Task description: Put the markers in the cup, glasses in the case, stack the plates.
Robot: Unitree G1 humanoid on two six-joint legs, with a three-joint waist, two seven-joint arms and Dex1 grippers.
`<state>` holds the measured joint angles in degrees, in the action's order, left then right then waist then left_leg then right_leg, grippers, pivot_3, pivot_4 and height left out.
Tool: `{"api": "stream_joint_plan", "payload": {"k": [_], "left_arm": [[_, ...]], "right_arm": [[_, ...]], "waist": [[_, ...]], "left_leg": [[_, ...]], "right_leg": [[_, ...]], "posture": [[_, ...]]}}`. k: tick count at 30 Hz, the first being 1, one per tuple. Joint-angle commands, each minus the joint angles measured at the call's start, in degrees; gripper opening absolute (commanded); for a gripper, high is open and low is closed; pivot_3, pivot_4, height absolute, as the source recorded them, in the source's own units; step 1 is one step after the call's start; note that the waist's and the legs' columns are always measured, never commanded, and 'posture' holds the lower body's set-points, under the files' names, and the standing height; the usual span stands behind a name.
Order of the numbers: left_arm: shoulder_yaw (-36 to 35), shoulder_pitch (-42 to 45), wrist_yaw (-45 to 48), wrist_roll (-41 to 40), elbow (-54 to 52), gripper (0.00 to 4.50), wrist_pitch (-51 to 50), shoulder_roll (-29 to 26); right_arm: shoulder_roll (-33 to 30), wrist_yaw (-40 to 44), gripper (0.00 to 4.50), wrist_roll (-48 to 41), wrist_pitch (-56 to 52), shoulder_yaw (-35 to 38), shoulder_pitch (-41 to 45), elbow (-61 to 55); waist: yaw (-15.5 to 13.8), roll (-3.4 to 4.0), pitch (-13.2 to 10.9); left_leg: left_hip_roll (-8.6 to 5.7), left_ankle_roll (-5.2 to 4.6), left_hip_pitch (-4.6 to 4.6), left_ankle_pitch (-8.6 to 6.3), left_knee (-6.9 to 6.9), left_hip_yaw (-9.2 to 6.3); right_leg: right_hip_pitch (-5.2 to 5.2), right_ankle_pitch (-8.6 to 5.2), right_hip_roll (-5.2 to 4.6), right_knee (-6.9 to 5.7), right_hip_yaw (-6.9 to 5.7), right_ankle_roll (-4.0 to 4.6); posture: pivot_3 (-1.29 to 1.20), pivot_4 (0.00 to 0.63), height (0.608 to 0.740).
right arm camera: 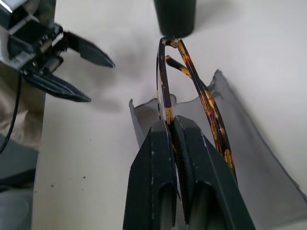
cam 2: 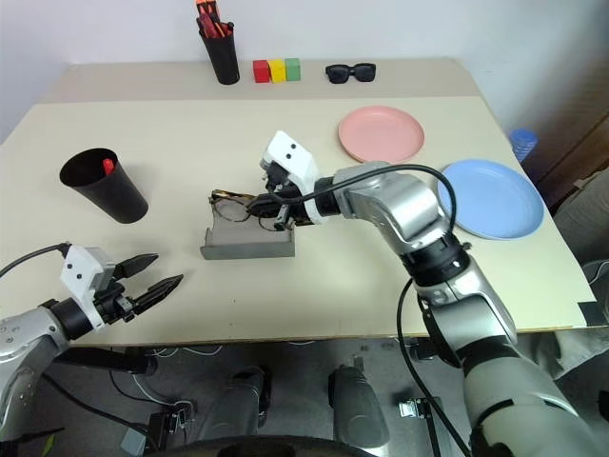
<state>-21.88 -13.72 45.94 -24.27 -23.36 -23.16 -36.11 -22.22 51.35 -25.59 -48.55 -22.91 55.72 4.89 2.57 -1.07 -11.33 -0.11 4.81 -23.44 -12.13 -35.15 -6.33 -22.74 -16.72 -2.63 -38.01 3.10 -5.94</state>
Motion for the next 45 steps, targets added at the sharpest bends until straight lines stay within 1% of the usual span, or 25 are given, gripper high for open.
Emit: {"api": "stream_joint_plan", "payload": {"k": [1, 4, 8, 11, 13, 14, 15, 16, 19, 22, 24, 26, 29, 31, 33, 36, 39, 42, 45], "left_arm": [[-2.0, -0.7, -0.7, -0.8, -1.3, 3.35, 1.2, -0.4], [-2.1, -1.5, -1.3, -0.9, -2.2, 3.35, 1.2, -0.1], [-2.0, -2.2, -1.9, -1.3, -3.5, 3.35, 1.1, 0.1], [-1.6, -1.5, -2.4, -1.3, -3.6, 3.35, 1.2, -0.1], [-1.0, -0.4, -2.8, -1.2, -3.6, 3.35, 1.2, -0.2], [-0.8, 0.4, -3.0, -1.3, -3.6, 3.35, 1.1, -0.1], [-0.6, 1.3, -3.5, -1.5, -3.6, 3.35, 0.7, 0.0], [-0.4, 2.3, -4.0, -2.0, -3.6, 3.35, 0.0, 0.3], [0.4, 7.9, -8.7, -4.6, -3.2, 2.49, -6.8, 1.2], [3.2, 15.4, -13.3, -3.6, -1.5, 1.00, -11.0, 2.0], [6.7, 22.7, -15.9, -2.6, 0.6, 0.04, -13.6, 3.0], [11.3, 31.4, -18.5, -0.1, 5.2, 0.04, -17.6, 3.8], [15.1, 46.5, -23.4, 1.4, 17.0, 0.04, -24.8, 8.1], [16.4, 53.3, -24.5, 2.4, 23.4, 0.04, -27.2, 9.7], [18.6, 59.2, -23.6, 3.7, 30.0, 0.04, -28.5, 10.3], [23.5, 65.9, -20.3, 6.4, 38.9, 0.04, -28.9, 10.2], [29.5, 70.6, -13.4, 8.5, 47.0, 0.04, -29.8, 9.6], [33.3, 71.7, -8.0, 10.3, 49.7, 0.04, -28.8, 8.6], [35.7, 71.5, -4.4, 12.2, 50.1, 0.04, -27.5, 7.5]], "right_arm": [[2.3, 3.9, 0.09, 3.3, 4.9, -1.3, 3.3, 6.7], [3.9, 6.4, 0.09, 4.7, 5.7, -1.5, 4.1, 11.3], [4.6, 9.4, 0.09, 6.9, 6.9, -2.0, 3.9, 14.6], [5.5, 10.3, 0.97, 7.8, 6.8, -1.5, 4.0, 15.7], [6.2, 9.3, 1.92, 8.3, 7.2, -0.2, 4.1, 15.8], [6.5, 8.6, 2.30, 8.4, 7.6, 0.6, 4.1, 15.6], [6.4, 7.9, 2.84, 8.5, 8.3, 1.7, 4.0, 14.9], [6.2, 7.4, 2.84, 8.5, 8.9, 2.7, 3.8, 14.0], [3.6, 6.4, 2.91, 9.1, 11.7, 5.2, 1.6, 8.3], [0.4, 6.1, 2.91, 9.9, 14.9, 6.4, -2.2, 1.4], [-1.9, 5.9, 2.91, 9.4, 15.7, 7.9, -5.9, -4.3], [-4.1, 5.3, 2.91, 9.2, 17.2, 9.6, -10.3, -10.2], [-8.2, 4.3, 2.91, 9.0, 17.1, 11.9, -17.4, -18.9], [-10.3, 3.2, 2.91, 9.4, 16.9, 12.9, -21.0, -22.7], [-12.3, 2.1, 2.91, 9.6, 17.0, 14.3, -24.8, -26.0], [-15.3, 0.8, 2.91, 9.8, 17.8, 16.8, -30.2, -30.1], [-17.6, -0.6, 2.91, 9.4, 19.0, 21.1, -35.6, -33.7], [-18.5, -2.0, 2.91, 8.5, 18.4, 23.7, -38.1, -35.6], [-18.9, -2.9, 2.91, 8.1, 18.1, 25.4, -39.5, -36.3]], "waist": [[0.0, 0.00, 0.0], [0.0, 0.01, 0.0], [0.0, 0.01, 0.0], [0.0, 0.02, 0.0], [0.0, 0.02, 0.0], [0.0, 0.03, 0.0], [0.0, 0.03, 0.0], [0.0, 0.03, 0.0], [-0.2, 0.02, 0.0], [-0.4, -0.01, 0.0], [-0.4, -0.04, 0.0], [-0.8, -0.04, 0.0], [-1.0, -0.08, 0.0], [-0.5, -0.09, 0.0], [0.0, -0.10, 0.0], [0.4, -0.08, 0.0], [0.0, -0.08, 0.0], [0.1, -0.08, 0.0], [0.0, -0.08, 0.0]], "left_leg": [[0.00, 0.00, 0.00, 0.00, 0.00, 0.01], [0.00, 0.00, 0.00, 0.00, 0.01, 0.00], [0.00, 0.01, 0.00, 0.00, 0.02, 0.00], [0.00, 0.01, 0.00, 0.00, 0.02, 0.00], [0.00, 0.01, 0.00, 0.00, 0.03, 0.00], [0.00, 0.01, 0.00, 0.00, 0.03, 0.00], [0.00, 0.01, 0.00, 0.00, 0.03, 0.00], [0.00, 0.01, 0.00, 0.00, 0.03, 0.00], [-0.04, 0.01, -0.03, 0.00, 0.01, -0.02], [-0.06, 0.01, -0.04, 0.00, 0.00, -0.09], [-0.08, 0.01, -0.04, 0.00, -0.01, -0.12], [-0.09, 0.01, -0.04, 0.00, -0.03, -0.13], [-0.13, 0.01, -0.04, 0.00, -0.08, -0.15], [-0.12, 0.01, -0.06, 0.00, -0.09, -0.15], [-0.14, 0.01, -0.06, 0.00, -0.05, -0.14], [-0.13, 0.01, -0.05, 0.00, 0.02, -0.11], [-0.12, 0.02, -0.05, 0.01, 0.01, -0.13], [-0.15, 0.02, -0.06, 0.01, -0.01, -0.10], [-0.14, 0.02, -0.06, 0.01, 0.00, -0.12]], "right_leg": [[0.00, 0.00, 0.00, 0.00, 0.00, 0.00], [-0.01, 0.00, 0.00, 0.00, 0.00, 0.00], [-0.01, 0.00, 0.00, 0.00, 0.00, 0.00], [-0.02, 0.00, 0.00, 0.00, 0.00, 0.01], [-0.03, 0.00, 0.01, -0.01, 0.00, 0.01], [-0.03, 0.01, 0.01, -0.01, 0.00, 0.01], [-0.03, 0.01, 0.01, -0.01, 0.00, 0.01], [-0.03, 0.01, 0.01, -0.02, 0.00, 0.01], [-0.02, 0.02, -0.02, -0.01, 0.00, -0.01], [0.01, 0.02, -0.02, -0.01, -0.06, -0.03], [0.05, 0.02, -0.02, -0.02, -0.08, -0.04], [0.07, 0.03, -0.02, -0.03, -0.09, -0.05], [0.08, 0.02, -0.02, -0.07, -0.11, -0.07], [0.07, 0.03, -0.01, -0.04, -0.11, -0.09], [0.07, 0.01, -0.03, -0.03, -0.10, -0.12], [-0.01, -0.01, -0.01, -0.06, -0.06, -0.12], [0.01, -0.01, 0.02, -0.07, -0.08, -0.12], [0.03, -0.02, -0.02, -0.04, -0.06, -0.13], [0.02, -0.02, 0.00, -0.06, -0.06, -0.12]], "posture": [[0.00, 0.150, 0.740], [0.00, 0.150, 0.740], [0.00, 0.150, 0.740], [0.00, 0.150, 0.740], [0.00, 0.150, 0.740], [0.00, 0.150, 0.740], [0.00, 0.150, 0.740], [0.00, 0.150, 0.740], [0.00, 0.150, 0.740], [0.00, 0.150, 0.740], [0.00, 0.150, 0.740], [0.00, 0.150, 0.740], [0.00, 0.150, 0.740], [0.00, 0.150, 0.740], [0.00, 0.150, 0.740], [0.00, 0.150, 0.740], [0.00, 0.150, 0.740], [0.00, 0.150, 0.740], [0.00, 0.150, 0.740]]}}
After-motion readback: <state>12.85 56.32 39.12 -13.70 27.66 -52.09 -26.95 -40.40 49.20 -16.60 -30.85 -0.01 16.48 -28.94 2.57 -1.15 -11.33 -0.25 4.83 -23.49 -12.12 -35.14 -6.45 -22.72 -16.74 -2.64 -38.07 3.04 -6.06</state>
